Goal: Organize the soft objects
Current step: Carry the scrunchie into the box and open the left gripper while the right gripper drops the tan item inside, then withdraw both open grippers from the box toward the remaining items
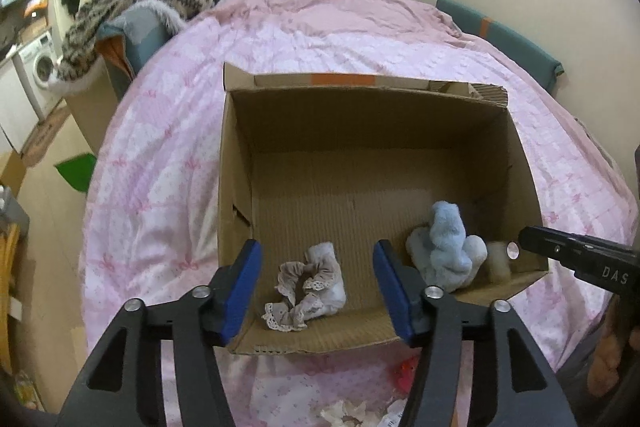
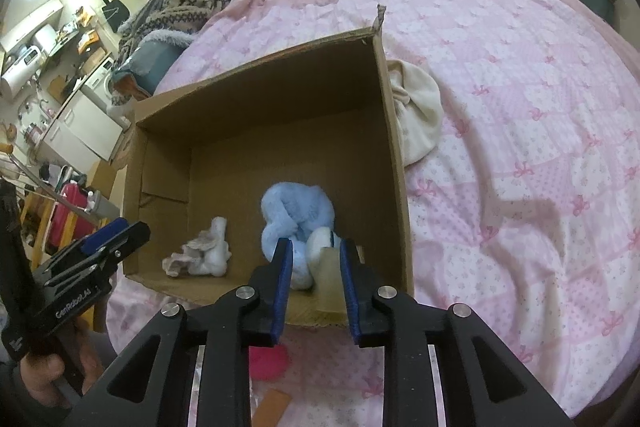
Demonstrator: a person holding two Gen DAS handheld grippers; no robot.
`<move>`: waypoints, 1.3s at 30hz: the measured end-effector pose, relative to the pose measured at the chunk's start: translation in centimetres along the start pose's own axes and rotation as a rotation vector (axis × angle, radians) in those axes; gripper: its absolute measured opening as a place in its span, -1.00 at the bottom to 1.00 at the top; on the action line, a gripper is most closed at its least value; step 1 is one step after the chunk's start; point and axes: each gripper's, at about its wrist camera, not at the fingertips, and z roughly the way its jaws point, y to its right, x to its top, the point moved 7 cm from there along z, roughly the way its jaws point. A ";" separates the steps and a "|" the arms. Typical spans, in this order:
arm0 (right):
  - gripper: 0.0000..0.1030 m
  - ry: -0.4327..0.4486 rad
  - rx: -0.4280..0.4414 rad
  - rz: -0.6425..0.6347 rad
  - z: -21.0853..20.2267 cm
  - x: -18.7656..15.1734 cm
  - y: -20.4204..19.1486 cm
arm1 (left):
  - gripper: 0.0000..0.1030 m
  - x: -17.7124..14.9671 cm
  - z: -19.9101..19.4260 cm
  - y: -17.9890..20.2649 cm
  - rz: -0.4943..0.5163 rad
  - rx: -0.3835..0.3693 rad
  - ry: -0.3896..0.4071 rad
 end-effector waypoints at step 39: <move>0.34 0.044 0.041 0.010 -3.3 -2.1 -1.5 | 0.30 -2.7 -4.3 -2.6 -0.012 0.103 0.002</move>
